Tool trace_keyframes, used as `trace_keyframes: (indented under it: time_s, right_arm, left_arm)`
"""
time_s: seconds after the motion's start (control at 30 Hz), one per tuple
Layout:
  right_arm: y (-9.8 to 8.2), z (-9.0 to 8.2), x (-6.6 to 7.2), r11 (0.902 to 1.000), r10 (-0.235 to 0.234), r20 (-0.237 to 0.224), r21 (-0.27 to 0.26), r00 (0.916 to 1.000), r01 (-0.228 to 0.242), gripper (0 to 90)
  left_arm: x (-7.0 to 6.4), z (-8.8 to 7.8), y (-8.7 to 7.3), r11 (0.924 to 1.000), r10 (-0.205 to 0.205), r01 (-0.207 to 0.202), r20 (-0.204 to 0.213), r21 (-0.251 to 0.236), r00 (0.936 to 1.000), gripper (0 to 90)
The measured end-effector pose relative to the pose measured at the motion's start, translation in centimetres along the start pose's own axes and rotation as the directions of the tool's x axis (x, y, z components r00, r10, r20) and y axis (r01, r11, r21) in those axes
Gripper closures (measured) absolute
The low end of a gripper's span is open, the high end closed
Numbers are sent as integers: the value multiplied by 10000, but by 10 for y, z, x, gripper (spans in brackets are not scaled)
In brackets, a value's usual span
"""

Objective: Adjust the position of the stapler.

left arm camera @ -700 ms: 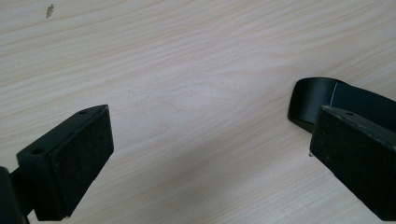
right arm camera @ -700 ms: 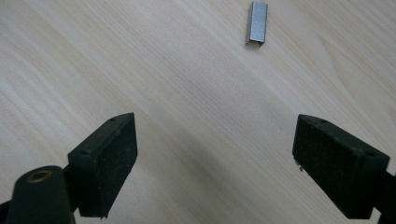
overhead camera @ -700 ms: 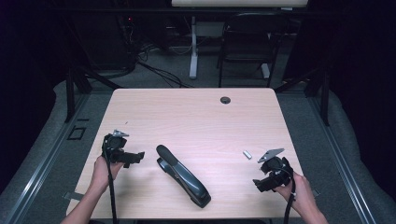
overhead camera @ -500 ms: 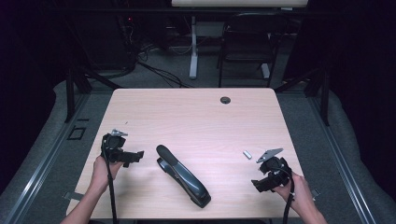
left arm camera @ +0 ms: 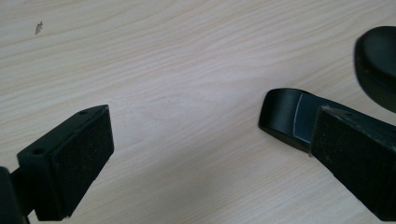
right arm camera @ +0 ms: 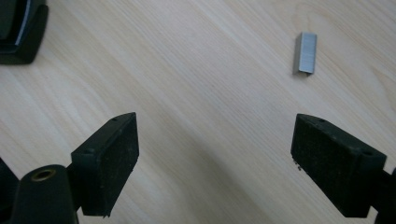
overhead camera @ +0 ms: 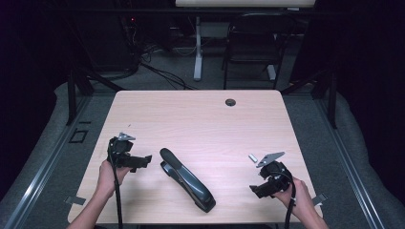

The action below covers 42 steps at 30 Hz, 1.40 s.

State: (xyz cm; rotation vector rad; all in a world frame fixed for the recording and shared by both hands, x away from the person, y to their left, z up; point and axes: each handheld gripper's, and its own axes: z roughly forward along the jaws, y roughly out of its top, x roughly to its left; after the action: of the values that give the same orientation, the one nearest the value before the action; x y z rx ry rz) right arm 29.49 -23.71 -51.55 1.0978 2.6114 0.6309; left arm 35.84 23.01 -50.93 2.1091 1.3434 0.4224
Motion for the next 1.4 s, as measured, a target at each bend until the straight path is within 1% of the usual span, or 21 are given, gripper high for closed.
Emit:
trace_keyframes:
  time_s: [0.03, 0.17, 0.27, 0.37, 0.47, 0.57, 0.63, 0.73, 0.77, 0.8, 0.87, 0.9, 0.93, 0.97, 1.0, 1.03, 1.13, 1.17, 1.27, 1.3, 1.4]
  right_arm:
    - [3, 1, 5, 9999, -110, -112, -41, 9999, 110, 151]
    - [8, 5, 11, 9996, -271, -246, 17, 9993, 271, 158]
    - [13, 10, 15, 9995, -328, -405, -2, 9986, 328, 187]
    - [18, 15, 19, 9992, -400, -534, -17, 9978, 399, 187]
    - [23, 18, 26, 9986, -521, -700, -104, 9962, 515, 191]
    - [28, 18, 31, 9984, -467, -844, -342, 9953, 440, 251]
    - [32, 19, 31, 9983, -405, -879, -442, 9953, 368, 292]
    - [35, 20, 34, 9979, -420, -974, -534, 9944, 369, 330]
    - [35, 21, 35, 9978, -419, -1039, -561, 9937, 362, 347]
    - [35, 22, 36, 9977, -305, -1076, -632, 9937, 238, 369]
    - [37, 22, 37, 9971, -360, -965, -699, 9947, 293, 450]
    - [37, 22, 37, 9971, -360, -965, -699, 9947, 293, 450]
    - [38, 22, 38, 9965, -404, -1059, -770, 9936, 323, 521]
    - [39, 23, 40, 9961, -384, -1179, -839, 9923, 286, 537]
    - [40, 23, 41, 9961, -446, -1264, -812, 9910, 345, 571]
    - [41, 24, 44, 9956, -567, -1373, -821, 9889, 457, 599]
    - [43, 26, 49, 9943, -767, -1503, -848, 9857, 645, 642]
    - [48, 29, 57, 9930, -986, -1641, -803, 9815, 863, 688]
    - [52, 31, 63, 9914, -1182, -1740, -763, 9776, 1063, 738]
    - [56, 35, 72, 9873, -1511, -1924, -773, 9696, 1385, 779]
    - [62, 39, 80, 9826, -1805, -2081, -825, 9613, 1666, 795]
  left_arm:
    - [-3, -2, 1, 10000, 9, -7, 144, -96, 9999, 1]
    - [-7, -3, 2, 9998, 155, -153, 225, -87, 9996, 1]
    - [-10, -2, 2, 9999, 150, -150, 70, -16, 9999, 1]
    - [-12, -1, 2, 9997, 245, -246, 178, 29, 9995, 4]
    - [-15, -2, 2, 9997, 233, -233, 221, 17, 9995, 50]
    - [-20, -3, 3, 9993, 371, -373, 496, 32, 9981, 180]
    - [-24, -2, 3, 9988, 494, -491, 561, -70, 9972, 183]
    - [-28, -2, 3, 9978, 666, -664, 670, -51, 9955, 253]
    - [-31, -2, 3, 9964, 851, -852, 831, -20, 9929, 296]
    - [-33, -1, 3, 9962, 869, -875, 890, 31, 9922, 329]
    - [-34, 1, 2, 9959, 879, -895, 1087, 101, 9902, 392]
    - [-34, 1, 2, 9959, 879, -895, 1087, 101, 9902, 432]
    - [-35, 2, 2, 9965, 805, -830, 1279, 139, 9885, 460]
    - [-35, 2, 2, 9968, 766, -789, 1369, 110, 9876, 484]
    - [-35, 2, 2, 9968, 766, -789, 1369, 110, 9876, 518]
    - [-36, 2, 1, 9980, 600, -620, 1590, 78, 9855, 553]
    - [-37, 2, 2, 9980, 596, -627, 1762, 125, 9826, 662]
    - [-39, 3, 2, 9974, 602, -669, 1978, 271, 9784, 695]
    - [-42, 4, 2, 9967, 668, -747, 2070, 305, 9761, 774]
    - [-45, 5, 2, 9960, 757, -836, 1988, 319, 9771, 800]
    - [-46, 7, 4, 9953, 739, -854, 2132, 450, 9742, 862]
